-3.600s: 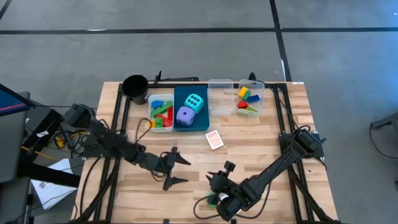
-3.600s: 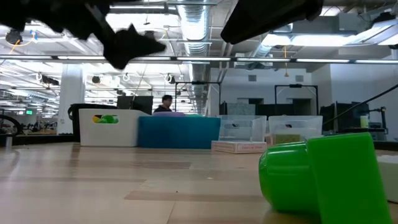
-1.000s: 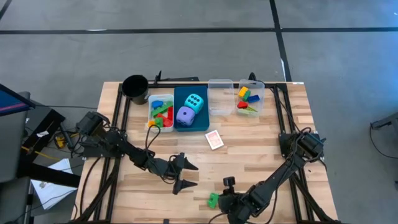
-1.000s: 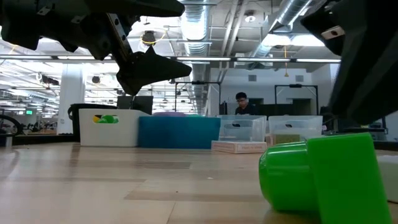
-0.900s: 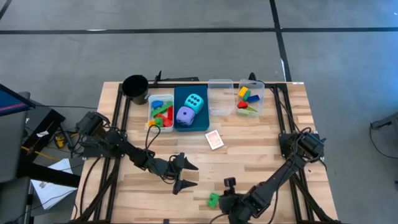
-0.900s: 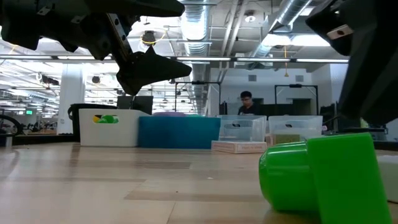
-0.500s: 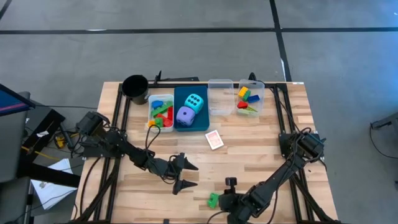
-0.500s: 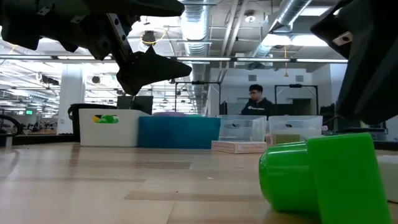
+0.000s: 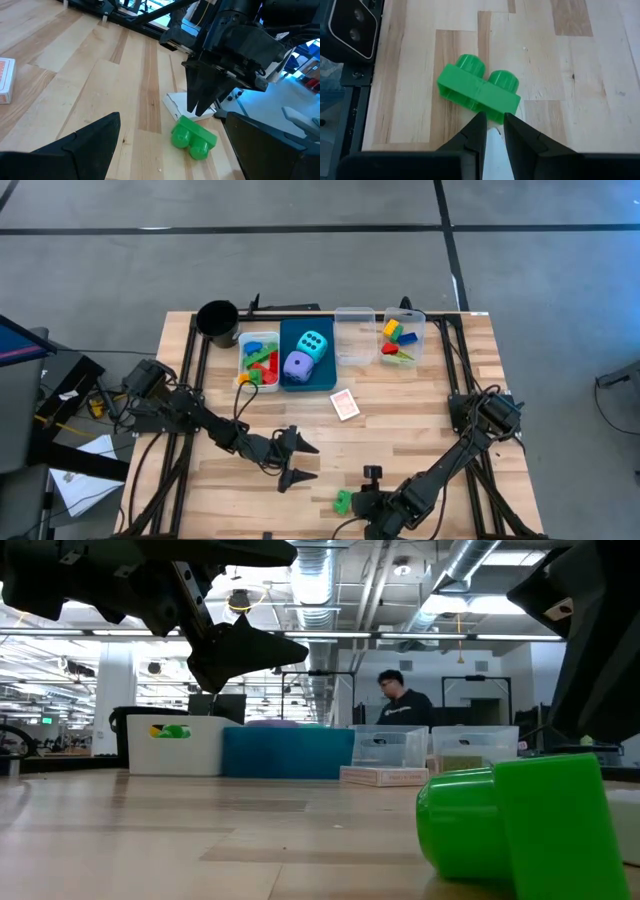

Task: Pick & Place Toys
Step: Put the large green game piece into the white bin

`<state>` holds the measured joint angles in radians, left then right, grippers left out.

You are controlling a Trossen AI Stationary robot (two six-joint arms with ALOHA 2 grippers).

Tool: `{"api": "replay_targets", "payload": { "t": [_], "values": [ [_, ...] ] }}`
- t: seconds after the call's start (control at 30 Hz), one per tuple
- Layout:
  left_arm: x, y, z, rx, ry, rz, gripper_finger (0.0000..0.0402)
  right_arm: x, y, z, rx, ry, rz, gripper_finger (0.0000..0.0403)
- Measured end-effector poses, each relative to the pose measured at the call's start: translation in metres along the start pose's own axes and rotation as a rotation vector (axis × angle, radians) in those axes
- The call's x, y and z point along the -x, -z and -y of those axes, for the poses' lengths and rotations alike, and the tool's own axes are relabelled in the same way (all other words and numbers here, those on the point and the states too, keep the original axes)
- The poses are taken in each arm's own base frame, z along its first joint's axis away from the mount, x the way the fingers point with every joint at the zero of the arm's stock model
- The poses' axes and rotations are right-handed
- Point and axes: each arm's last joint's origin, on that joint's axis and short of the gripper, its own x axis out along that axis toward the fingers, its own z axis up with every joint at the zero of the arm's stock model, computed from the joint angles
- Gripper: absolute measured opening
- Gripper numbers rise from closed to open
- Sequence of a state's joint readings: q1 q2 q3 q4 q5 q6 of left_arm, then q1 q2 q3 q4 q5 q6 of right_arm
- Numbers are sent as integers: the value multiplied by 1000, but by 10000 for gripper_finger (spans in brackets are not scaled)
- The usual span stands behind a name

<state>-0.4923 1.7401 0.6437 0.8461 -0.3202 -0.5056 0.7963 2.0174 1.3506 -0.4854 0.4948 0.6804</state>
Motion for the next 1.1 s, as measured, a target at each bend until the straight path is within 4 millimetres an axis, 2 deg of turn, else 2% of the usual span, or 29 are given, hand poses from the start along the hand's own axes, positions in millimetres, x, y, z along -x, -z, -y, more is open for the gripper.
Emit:
{"api": "replay_targets", "payload": {
  "t": [0.13, 0.3, 0.53, 0.77, 0.93, 1.1],
  "values": [
    [0, 0, 0, 0, -3, 2, 356, 0, 0, 0, 7, 0, 0, 68],
    [0, 0, 0, 0, -3, 2, 356, -1, 2, 1, 29, -1, 3, 100],
    [0, 0, 0, 0, -3, 1, 356, -21, 22, 14, 8, 0, 29, 160],
    [0, 0, 0, 0, -2, 1, 356, -35, 20, 30, -33, 54, 64, 181],
    [0, 0, 0, 1, -1, 2, 356, -39, 11, 35, -100, 47, 94, 154],
    [0, 0, 0, 1, 2, 0, 356, -42, 5, 37, -120, 30, 128, 63]
  ]
}}
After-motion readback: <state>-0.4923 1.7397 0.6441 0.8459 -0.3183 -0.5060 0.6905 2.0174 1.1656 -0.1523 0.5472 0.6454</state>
